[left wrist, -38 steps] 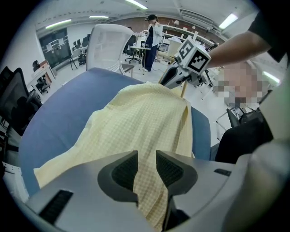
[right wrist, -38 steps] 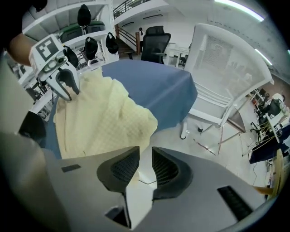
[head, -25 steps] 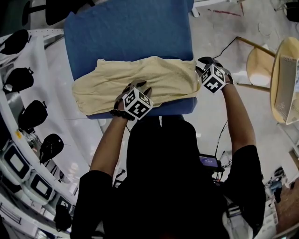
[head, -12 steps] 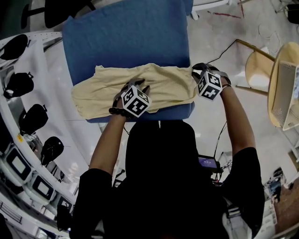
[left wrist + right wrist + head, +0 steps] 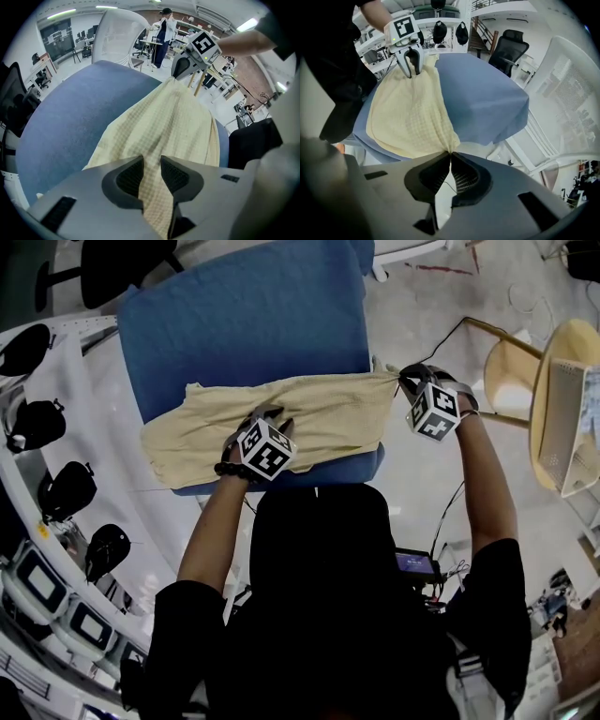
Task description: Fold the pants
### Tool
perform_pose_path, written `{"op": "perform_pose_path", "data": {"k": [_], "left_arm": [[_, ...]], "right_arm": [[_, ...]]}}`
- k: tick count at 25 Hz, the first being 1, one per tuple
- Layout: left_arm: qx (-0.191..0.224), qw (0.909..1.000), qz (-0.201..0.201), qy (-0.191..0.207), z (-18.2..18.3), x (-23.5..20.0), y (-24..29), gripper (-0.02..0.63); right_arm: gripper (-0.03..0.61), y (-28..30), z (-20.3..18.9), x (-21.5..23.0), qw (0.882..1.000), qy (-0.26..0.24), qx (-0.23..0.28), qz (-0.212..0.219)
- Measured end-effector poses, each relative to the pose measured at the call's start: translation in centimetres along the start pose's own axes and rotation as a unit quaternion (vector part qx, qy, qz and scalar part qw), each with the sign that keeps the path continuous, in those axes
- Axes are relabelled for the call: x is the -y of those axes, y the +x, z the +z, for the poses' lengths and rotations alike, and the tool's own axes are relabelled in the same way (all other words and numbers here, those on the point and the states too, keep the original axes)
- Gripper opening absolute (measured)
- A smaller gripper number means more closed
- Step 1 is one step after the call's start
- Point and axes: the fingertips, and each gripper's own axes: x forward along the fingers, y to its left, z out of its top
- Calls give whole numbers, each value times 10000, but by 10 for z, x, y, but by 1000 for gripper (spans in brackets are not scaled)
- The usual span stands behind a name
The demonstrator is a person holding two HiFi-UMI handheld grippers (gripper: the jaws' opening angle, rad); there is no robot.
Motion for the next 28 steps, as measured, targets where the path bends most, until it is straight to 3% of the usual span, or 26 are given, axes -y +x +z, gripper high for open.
{"op": "perform_pose_path", "data": {"k": [7, 10, 15, 20, 24, 28], "left_arm": [[-31, 10000, -26, 70, 2, -1, 1, 124], [-32, 10000, -34, 73, 2, -2, 0, 124], [215, 9997, 74, 7, 9, -3, -11, 124], [388, 9992, -26, -72, 4, 13, -25, 124], [260, 9994, -94, 228, -12, 40, -18, 124], [292, 9995, -26, 110, -18, 47, -11, 124]], "right_arm": [[30, 17, 1, 21, 9987, -30, -329, -390], [96, 20, 6, 25, 9981, 216, -333, -470], [97, 4, 11, 27, 9957, 678, -97, -626], [97, -22, 8, 20, 9860, 1148, 19, -1209], [95, -31, 16, -8, 9757, 1901, 438, -1000], [74, -34, 52, -42, 9772, 1810, 802, -762]]}}
